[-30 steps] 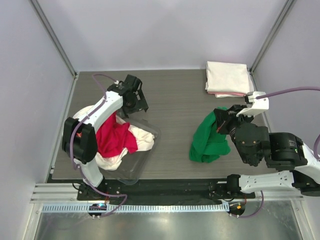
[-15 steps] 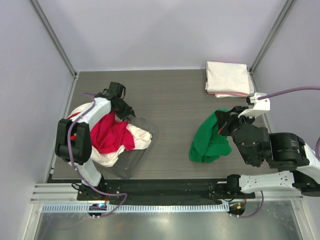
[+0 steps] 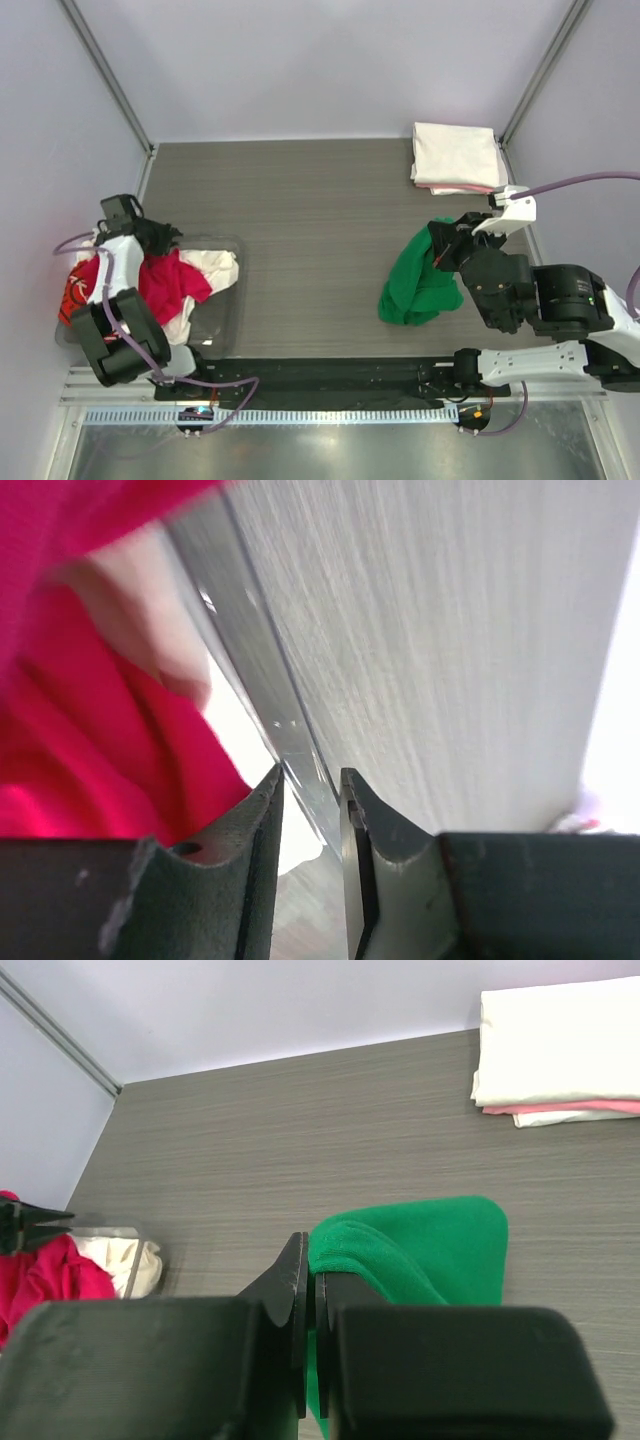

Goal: Fold and stack the t-shirts

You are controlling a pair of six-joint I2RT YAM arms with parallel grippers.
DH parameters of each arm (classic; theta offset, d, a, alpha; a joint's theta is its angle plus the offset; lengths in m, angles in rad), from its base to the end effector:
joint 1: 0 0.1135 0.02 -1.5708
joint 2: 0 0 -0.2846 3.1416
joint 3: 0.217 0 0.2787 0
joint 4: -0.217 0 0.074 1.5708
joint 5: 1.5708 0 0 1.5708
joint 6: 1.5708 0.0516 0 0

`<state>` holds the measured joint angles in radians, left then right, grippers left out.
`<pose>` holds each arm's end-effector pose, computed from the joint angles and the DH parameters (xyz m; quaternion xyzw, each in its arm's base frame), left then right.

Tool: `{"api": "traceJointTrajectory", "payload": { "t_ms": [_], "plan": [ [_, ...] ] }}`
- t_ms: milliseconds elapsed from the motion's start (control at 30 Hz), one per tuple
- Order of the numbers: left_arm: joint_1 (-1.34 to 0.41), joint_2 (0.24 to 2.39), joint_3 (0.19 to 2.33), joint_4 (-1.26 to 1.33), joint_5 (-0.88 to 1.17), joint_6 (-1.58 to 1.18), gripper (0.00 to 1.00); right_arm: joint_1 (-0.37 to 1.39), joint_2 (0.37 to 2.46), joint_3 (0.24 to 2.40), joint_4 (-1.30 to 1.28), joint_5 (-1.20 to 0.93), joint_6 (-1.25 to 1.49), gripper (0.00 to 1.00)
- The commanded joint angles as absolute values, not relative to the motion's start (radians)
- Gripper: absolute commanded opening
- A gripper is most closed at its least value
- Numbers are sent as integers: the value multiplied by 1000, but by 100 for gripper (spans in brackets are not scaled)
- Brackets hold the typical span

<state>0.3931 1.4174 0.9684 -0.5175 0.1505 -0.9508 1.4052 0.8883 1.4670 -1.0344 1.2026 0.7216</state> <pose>0.2974 0.1150 0.2278 -0.5751 0.7590 -0.1507 0.2655 0.0670 0.1091 0.4927 0.0475 0.7596 0.1481 0.6316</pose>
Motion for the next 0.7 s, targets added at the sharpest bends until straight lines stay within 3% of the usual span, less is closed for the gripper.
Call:
{"api": "traceJointTrajectory", "payload": {
  "t_ms": [0,100,167,200,267,367,533,633,667],
  "plan": [
    [520,1323,884,-762,77,-816,0,1408,917,1473,-1003,1252,756,1],
    [598,1275,839,-773,119,-833,7,1408,948,1482,-991,1249,744,1],
    [627,1215,821,-769,191,-857,21,1408,966,1486,-980,1238,730,1],
    [626,1191,822,-762,221,-864,51,1407,972,1488,-970,1232,723,1],
    [620,1132,842,-761,291,-877,78,1407,1000,1497,-945,1215,680,1],
    [612,1075,914,-787,310,-873,95,1362,1063,1544,-836,1142,545,1],
    [588,1011,1067,-885,262,-825,97,1007,1245,1780,-707,572,422,1],
    [552,965,1144,-905,227,-795,97,921,1501,2171,-785,326,353,1],
    [531,954,1155,-907,224,-789,96,885,1578,2480,-832,272,347,1]
  ]
}}
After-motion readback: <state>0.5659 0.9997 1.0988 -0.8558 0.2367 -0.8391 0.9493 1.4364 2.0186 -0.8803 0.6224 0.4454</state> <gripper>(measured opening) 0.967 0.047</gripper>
